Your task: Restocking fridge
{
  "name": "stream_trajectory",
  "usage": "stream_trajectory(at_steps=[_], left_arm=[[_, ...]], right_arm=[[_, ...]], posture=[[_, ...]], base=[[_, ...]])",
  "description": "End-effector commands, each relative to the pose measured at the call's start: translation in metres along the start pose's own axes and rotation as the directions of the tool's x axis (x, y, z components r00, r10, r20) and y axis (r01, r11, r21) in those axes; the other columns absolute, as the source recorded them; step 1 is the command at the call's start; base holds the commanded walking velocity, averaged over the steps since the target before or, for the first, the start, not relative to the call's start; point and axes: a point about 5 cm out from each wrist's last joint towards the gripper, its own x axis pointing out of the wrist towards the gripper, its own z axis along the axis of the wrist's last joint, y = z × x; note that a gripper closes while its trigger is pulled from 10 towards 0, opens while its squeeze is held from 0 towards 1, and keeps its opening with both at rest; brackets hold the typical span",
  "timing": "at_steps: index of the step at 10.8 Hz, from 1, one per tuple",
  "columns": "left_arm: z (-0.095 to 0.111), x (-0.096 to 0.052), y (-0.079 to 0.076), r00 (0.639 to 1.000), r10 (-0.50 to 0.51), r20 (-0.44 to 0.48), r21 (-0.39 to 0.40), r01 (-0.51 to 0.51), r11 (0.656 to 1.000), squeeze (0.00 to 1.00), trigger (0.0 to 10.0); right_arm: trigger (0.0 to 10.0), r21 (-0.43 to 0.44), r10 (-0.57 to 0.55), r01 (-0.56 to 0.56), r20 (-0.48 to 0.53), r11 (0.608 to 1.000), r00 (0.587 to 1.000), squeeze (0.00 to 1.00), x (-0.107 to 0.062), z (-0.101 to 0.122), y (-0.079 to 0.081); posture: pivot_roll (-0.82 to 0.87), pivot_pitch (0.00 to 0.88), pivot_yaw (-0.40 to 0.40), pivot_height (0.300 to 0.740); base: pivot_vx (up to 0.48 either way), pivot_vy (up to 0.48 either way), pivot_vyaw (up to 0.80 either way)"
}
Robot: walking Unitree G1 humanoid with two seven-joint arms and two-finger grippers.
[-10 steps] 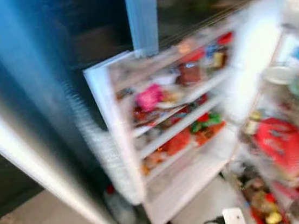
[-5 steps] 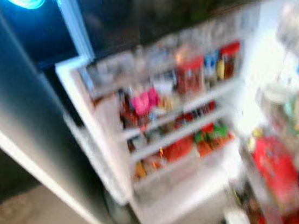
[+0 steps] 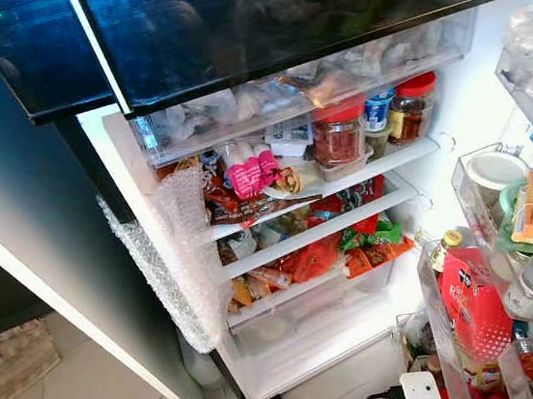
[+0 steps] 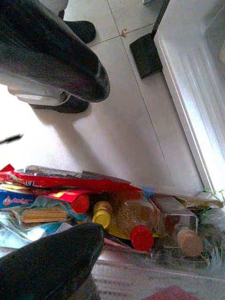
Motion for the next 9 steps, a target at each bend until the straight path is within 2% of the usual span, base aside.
stream_trajectory(at_steps=[1, 6, 9], left_arm=[[-0.0033, -0.0004, 0.0029, 1.0, -0.001, -0.017, 0.011, 0.001, 1.0, 0.0, 10.0], [-0.0025, -0.0003, 0.0026, 1.0, -0.004, -0.013, 0.022, 0.005, 1.0, 0.0, 10.0], [-0.0025, -0.0003, 0.0021, 1.0, -0.006, -0.013, 0.023, 0.006, 1.0, 0.0, 10.0]], right_arm=[[10.0, 0.01, -0.002, 0.002, -0.007, 1.0, 1.0, 0.0, 0.0001, -0.001, 0.0015], [10.0, 0.011, -0.008, 0.008, -0.006, 1.0, 1.0, 0.0, 0.0002, -0.0008, 0.001], [10.0, 0.011, -0.009, 0.009, -0.005, 1.0, 1.0, 0.0, 0.0001, -0.0009, 0.0005]], posture=[[-0.11, 0.0, 0.024, 0.74], [-0.11, 0.0, 0.023, 0.74], [-0.11, 0.0, 0.022, 0.74]], base=[[0.0, 0.0, 0.0], [0.0, 0.0, 0.0], [0.0, -0.274, 0.0]])
